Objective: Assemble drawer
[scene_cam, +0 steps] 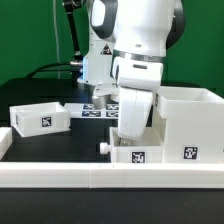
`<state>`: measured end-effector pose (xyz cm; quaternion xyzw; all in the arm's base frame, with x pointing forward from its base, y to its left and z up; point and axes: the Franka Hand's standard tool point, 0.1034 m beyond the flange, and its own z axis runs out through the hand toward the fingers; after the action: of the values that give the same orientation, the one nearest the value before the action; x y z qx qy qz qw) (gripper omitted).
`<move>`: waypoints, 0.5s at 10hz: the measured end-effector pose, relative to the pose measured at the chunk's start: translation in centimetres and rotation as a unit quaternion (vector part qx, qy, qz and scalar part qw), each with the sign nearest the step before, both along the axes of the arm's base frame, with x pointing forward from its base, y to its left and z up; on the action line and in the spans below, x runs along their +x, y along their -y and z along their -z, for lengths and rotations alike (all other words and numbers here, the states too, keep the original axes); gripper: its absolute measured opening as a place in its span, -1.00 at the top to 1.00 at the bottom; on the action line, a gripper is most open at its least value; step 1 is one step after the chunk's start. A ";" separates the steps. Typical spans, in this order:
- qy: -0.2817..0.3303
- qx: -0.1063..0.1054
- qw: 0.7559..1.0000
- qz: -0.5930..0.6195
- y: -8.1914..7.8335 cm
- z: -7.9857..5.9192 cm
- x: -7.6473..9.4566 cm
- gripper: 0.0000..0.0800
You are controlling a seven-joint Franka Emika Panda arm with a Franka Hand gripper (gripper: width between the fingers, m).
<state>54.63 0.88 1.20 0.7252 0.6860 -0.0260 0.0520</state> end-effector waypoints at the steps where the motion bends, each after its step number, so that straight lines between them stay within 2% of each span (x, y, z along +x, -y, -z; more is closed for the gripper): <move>1: -0.002 0.000 1.000 -0.007 0.2 0.2 -0.1 0.89; 3: -0.003 0.000 1.000 -0.007 0.2 0.2 -0.1 0.89; 4: -0.002 0.000 1.000 -0.007 0.2 0.1 -0.1 0.42; 5: -0.001 0.000 1.000 -0.006 0.2 -0.1 0.0 0.07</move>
Offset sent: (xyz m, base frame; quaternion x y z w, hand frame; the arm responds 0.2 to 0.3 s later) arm 0.0000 0.0000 0.0000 0.0000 0.0000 0.0000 1.0000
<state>54.61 0.64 1.28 0.7208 0.6907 -0.0263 0.0520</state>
